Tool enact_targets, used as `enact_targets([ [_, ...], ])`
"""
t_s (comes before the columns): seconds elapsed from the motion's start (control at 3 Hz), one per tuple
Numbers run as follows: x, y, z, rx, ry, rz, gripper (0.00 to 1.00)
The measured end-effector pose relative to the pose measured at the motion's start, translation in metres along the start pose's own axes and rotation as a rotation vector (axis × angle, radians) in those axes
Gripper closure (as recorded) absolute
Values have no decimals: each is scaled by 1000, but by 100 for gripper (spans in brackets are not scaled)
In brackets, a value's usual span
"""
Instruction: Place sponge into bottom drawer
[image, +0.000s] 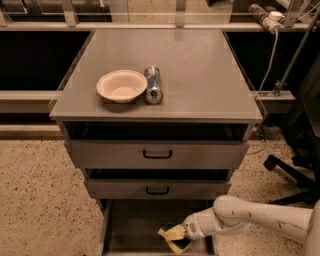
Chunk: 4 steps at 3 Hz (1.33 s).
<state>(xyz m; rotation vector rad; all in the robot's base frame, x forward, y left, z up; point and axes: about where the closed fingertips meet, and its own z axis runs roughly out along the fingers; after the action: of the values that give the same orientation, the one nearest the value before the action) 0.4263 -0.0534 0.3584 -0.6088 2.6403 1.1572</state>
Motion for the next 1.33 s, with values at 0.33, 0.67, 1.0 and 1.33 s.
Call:
enact_targets([
  [0.33,-3,-10,5,7,-12,15,100],
  [0.67,-23,-40,18,50,-41,21,100],
  [1.0,-35,-69,41,71,-42,60,100],
  [1.33,-31,-94,68,88,-19,118,100],
])
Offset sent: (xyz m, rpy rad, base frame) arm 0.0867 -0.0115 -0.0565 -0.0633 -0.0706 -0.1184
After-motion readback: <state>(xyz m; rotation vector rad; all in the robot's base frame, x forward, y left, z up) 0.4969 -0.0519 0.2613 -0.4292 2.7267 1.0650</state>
